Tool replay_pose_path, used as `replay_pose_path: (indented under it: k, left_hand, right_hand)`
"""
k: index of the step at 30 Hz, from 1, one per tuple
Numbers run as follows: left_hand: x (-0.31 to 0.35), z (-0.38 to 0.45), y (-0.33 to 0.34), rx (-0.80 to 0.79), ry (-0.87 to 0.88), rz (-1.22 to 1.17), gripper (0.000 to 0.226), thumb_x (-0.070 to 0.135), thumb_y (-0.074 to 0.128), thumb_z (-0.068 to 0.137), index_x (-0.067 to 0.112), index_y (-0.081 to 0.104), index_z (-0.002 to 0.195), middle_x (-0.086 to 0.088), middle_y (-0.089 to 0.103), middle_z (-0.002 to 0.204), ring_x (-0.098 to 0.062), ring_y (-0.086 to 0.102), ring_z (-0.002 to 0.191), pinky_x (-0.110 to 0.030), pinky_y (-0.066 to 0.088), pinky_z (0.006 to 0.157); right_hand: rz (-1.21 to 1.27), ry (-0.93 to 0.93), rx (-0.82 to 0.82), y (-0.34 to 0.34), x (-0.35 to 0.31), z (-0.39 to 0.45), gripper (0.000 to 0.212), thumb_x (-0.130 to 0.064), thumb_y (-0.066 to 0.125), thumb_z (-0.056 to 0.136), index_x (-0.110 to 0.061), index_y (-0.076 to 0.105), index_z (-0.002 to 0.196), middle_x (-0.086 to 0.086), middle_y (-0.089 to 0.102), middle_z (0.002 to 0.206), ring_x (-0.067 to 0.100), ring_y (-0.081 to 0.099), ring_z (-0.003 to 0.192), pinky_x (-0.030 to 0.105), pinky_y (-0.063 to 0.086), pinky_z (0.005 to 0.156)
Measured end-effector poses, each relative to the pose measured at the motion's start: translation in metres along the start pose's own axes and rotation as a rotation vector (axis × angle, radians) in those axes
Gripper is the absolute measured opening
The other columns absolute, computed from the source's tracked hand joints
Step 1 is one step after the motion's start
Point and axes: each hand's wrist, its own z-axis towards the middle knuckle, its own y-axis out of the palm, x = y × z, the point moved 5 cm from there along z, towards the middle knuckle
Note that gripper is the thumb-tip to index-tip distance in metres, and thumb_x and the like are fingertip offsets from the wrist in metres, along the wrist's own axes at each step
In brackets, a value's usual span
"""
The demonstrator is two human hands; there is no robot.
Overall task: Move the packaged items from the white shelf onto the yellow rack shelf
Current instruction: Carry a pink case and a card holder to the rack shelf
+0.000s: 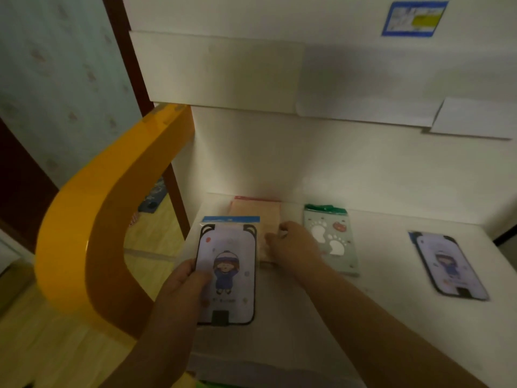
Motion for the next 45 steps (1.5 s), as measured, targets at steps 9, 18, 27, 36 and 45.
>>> replay_pose_path:
  k: [9,18,27,36,45]
  left_hand:
    - [0.004,-0.004,0.007,-0.059,0.026,-0.023,0.021,0.014,0.047,0.098,0.021,0.067,0.100,-0.011,0.076,0.088,-0.034,0.073,0.081,-0.044,0.059,0.062]
    - [0.010,-0.010,0.064,-0.123,0.106,0.007,0.020,0.012,0.047,0.097,0.021,0.064,0.103,-0.012,0.072,0.097,-0.033,0.070,0.085,-0.039,0.057,0.058]
    - [0.008,-0.044,0.174,-0.280,0.157,0.038,0.026,0.008,0.045,0.096,0.024,0.065,0.098,-0.002,0.076,0.088,-0.024,0.072,0.080,-0.034,0.056,0.061]
    - [-0.033,-0.061,0.315,-0.405,0.170,0.285,0.017,0.022,0.048,0.101,0.016,0.059,0.112,-0.003,0.069,0.098,-0.019,0.067,0.087,-0.029,0.054,0.069]
    - [-0.053,-0.047,0.407,-0.270,0.311,0.502,0.019,0.015,0.043,0.098,0.006,0.053,0.112,-0.012,0.062,0.106,-0.019,0.059,0.083,-0.031,0.051,0.070]
  right_hand:
    - [-0.231,-0.011,-0.124,0.002,-0.005,-0.004,0.030,-0.033,0.052,0.096,-0.008,0.058,0.112,0.011,0.061,0.113,0.022,0.056,0.090,0.032,0.045,0.076]
    - [-0.201,-0.207,0.048,-0.067,0.031,-0.042,0.045,-0.032,0.054,0.096,-0.020,0.047,0.138,0.005,0.053,0.134,0.021,0.054,0.118,0.035,0.047,0.101]
    - [-0.348,-0.249,0.375,-0.190,0.123,-0.099,0.053,-0.030,0.061,0.092,-0.014,0.048,0.141,0.005,0.056,0.131,0.020,0.053,0.120,0.028,0.042,0.102]
    - [-0.480,-0.078,0.362,-0.265,0.205,-0.143,0.055,-0.043,0.053,0.094,-0.024,0.039,0.144,0.000,0.049,0.131,0.020,0.044,0.122,0.030,0.041,0.100]
    - [-0.433,-0.072,0.268,-0.291,0.242,-0.158,0.059,-0.047,0.049,0.096,-0.031,0.028,0.148,-0.006,0.040,0.140,0.014,0.037,0.130,0.029,0.039,0.107]
